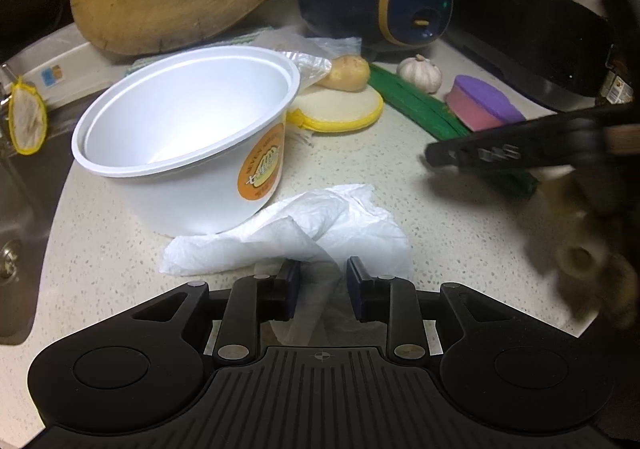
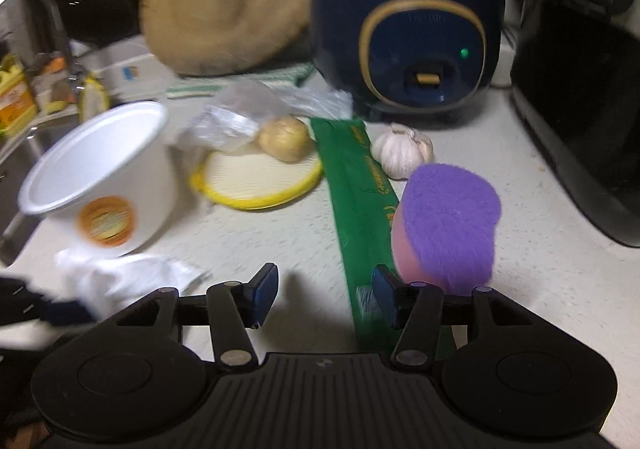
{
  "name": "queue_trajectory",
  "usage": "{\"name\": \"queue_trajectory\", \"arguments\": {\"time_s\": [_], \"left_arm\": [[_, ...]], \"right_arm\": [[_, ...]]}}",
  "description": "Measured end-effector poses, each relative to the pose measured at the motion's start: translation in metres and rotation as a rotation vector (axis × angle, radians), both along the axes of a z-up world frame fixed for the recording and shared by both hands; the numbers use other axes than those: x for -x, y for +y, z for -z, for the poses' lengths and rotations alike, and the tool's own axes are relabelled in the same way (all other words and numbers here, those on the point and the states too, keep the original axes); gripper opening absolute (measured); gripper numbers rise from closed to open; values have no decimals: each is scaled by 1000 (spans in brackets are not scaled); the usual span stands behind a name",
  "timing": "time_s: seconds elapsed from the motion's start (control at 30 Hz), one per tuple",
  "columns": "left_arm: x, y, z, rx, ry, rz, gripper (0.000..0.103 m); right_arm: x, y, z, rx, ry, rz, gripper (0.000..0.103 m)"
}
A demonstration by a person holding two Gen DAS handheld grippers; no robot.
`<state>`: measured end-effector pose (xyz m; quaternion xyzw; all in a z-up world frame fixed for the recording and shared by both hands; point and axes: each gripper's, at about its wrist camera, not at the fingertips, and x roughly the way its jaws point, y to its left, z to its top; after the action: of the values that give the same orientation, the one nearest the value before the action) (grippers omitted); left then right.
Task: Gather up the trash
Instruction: 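Grasp the white tissue with the left tool while the right tool grasps the green packet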
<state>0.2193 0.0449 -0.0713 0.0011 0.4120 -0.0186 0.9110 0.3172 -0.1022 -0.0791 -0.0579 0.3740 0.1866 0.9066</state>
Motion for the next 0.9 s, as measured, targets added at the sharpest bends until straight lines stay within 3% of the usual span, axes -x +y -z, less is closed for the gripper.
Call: {"name": "queue_trajectory", "arguments": {"time_s": [0.17, 0.33, 0.5, 0.67, 0.77, 0.9], "left_arm": [[-5, -1, 0, -9, 8, -13, 31], [-10, 5, 0, 35, 3, -36, 30], [-9, 13, 3, 93, -32, -35, 28], [-3, 21, 7, 122, -79, -54, 13], [2, 30, 7, 196, -80, -65, 10], [19, 30, -6, 233, -121, -38, 10]], "right_arm": [[-1, 7, 4, 58, -18, -19, 52], [13, 0, 2, 61, -17, -45, 0], [17, -24, -11, -73, 49, -19, 0], [30, -37, -26, -192, 98, -43, 0], [40, -40, -35, -209, 86, -56, 0], [56, -47, -39, -211, 66, -57, 0]]}}
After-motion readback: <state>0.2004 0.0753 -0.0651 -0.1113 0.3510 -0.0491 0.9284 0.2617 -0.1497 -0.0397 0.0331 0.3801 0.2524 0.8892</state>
